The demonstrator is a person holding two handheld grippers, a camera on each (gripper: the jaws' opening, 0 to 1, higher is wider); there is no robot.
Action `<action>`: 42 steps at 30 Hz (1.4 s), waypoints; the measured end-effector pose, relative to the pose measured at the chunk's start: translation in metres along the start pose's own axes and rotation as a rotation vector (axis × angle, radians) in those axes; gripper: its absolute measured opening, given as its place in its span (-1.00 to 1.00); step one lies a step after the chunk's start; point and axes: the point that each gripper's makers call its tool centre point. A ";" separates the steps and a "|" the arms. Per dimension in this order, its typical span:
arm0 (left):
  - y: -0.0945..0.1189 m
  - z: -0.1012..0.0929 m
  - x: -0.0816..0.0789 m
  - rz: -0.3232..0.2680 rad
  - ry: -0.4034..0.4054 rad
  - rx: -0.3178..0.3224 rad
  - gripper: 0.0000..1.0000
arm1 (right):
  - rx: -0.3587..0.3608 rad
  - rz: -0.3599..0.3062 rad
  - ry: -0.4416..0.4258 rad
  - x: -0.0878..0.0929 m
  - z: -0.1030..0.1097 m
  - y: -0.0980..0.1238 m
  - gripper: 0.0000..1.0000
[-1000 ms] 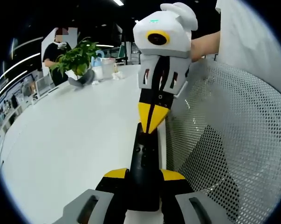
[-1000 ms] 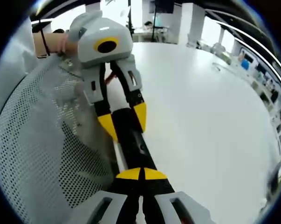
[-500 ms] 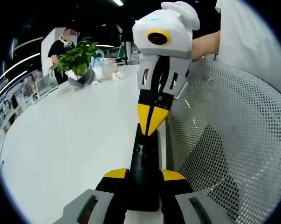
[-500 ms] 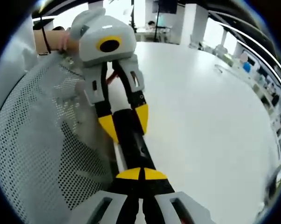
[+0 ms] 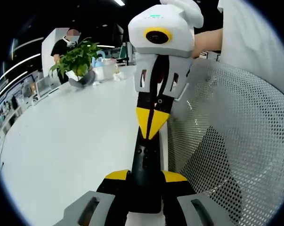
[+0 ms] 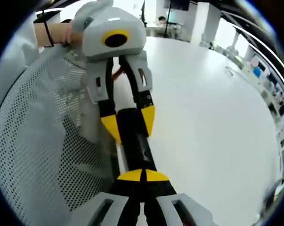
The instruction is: Press the specified remote control buttons in sequence, fully releasing each button before pressing the next.
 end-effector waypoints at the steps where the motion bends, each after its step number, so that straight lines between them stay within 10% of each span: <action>1: 0.000 0.000 0.000 0.000 0.000 0.000 -0.50 | -0.005 0.001 -0.005 0.000 0.000 0.000 -1.00; 42: 0.000 0.001 0.000 0.001 0.000 -0.002 -0.50 | 0.068 -0.100 0.010 -0.005 0.000 0.000 -1.00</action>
Point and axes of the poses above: the point that each gripper's makers call its tool centre point, and the gripper's own axes: y roughly backward along the fingers, z roughly to its left, x roughly out of its underside, and after that the axes turned 8 degrees about -x, right-handed
